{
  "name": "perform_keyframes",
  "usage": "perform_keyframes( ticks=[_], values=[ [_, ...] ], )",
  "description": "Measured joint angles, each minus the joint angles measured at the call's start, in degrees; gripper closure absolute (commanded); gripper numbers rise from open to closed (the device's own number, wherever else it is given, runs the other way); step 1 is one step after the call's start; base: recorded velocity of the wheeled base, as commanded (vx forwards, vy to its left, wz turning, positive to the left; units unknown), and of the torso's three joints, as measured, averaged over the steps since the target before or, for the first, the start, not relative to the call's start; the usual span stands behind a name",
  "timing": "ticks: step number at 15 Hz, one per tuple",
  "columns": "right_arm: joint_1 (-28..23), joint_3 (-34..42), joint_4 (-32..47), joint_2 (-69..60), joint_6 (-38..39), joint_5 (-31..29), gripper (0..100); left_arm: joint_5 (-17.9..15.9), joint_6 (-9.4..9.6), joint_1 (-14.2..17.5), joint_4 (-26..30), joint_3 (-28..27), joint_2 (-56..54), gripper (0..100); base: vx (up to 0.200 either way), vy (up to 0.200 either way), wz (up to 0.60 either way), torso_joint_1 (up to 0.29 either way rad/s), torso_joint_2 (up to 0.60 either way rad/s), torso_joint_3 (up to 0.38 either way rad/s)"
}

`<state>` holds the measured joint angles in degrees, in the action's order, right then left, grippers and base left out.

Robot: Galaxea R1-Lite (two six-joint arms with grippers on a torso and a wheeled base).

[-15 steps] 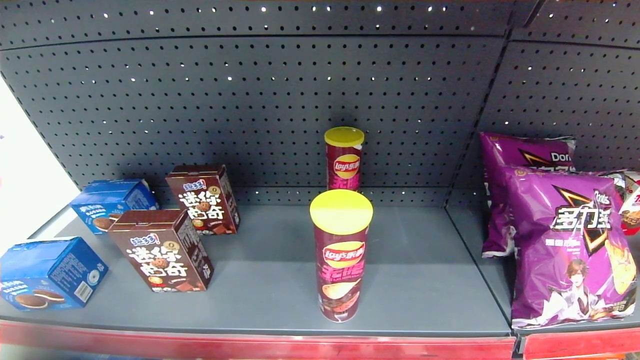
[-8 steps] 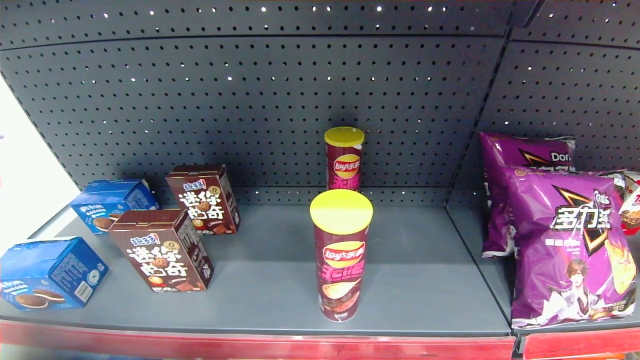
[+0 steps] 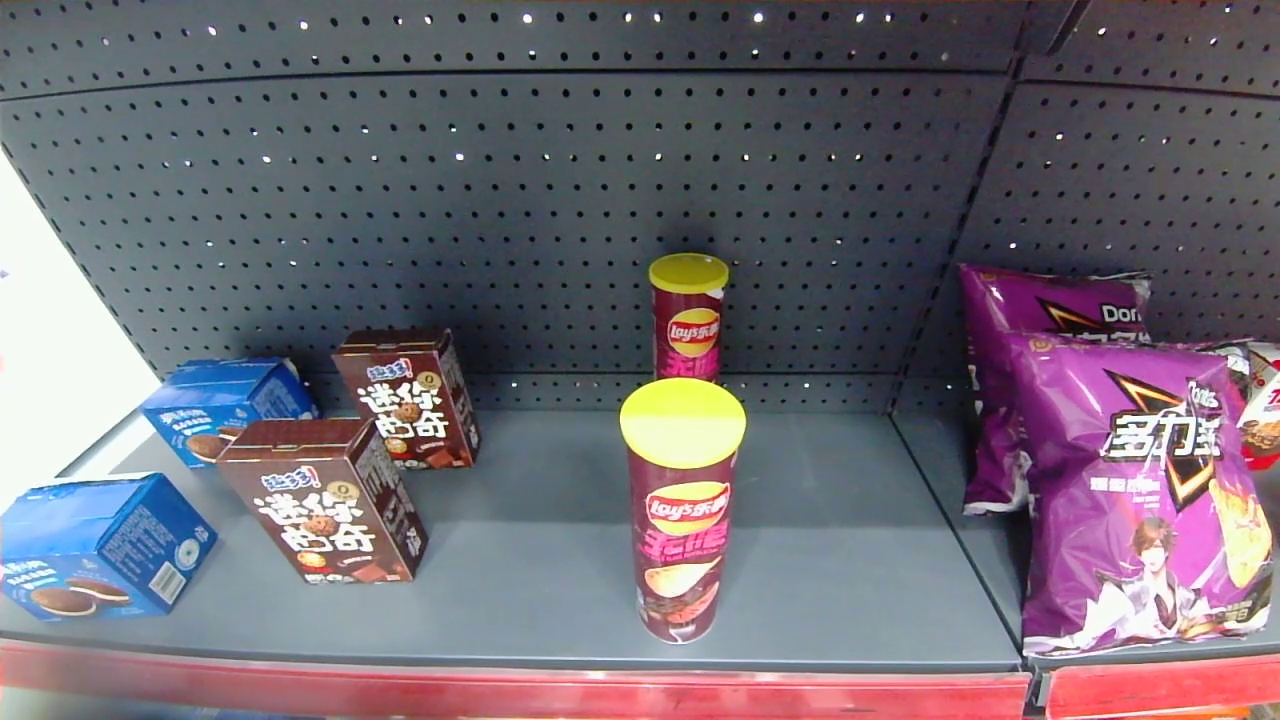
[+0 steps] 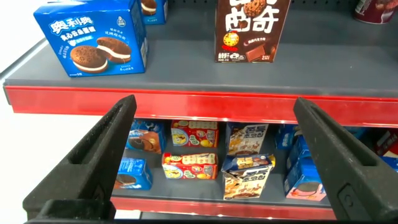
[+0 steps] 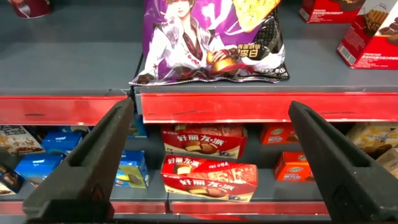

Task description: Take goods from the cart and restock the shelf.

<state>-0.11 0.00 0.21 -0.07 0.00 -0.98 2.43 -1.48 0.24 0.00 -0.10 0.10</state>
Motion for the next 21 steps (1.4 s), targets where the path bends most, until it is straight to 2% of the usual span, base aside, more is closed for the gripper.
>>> perform_keyframes(
  ticks=[21],
  values=[
    [0.0,0.0,0.0,0.0,0.0,0.0,0,0.0,0.02,0.0,-0.1,0.0,0.0,0,0.000,0.000,0.00,0.000,0.00,0.000]
  ],
)
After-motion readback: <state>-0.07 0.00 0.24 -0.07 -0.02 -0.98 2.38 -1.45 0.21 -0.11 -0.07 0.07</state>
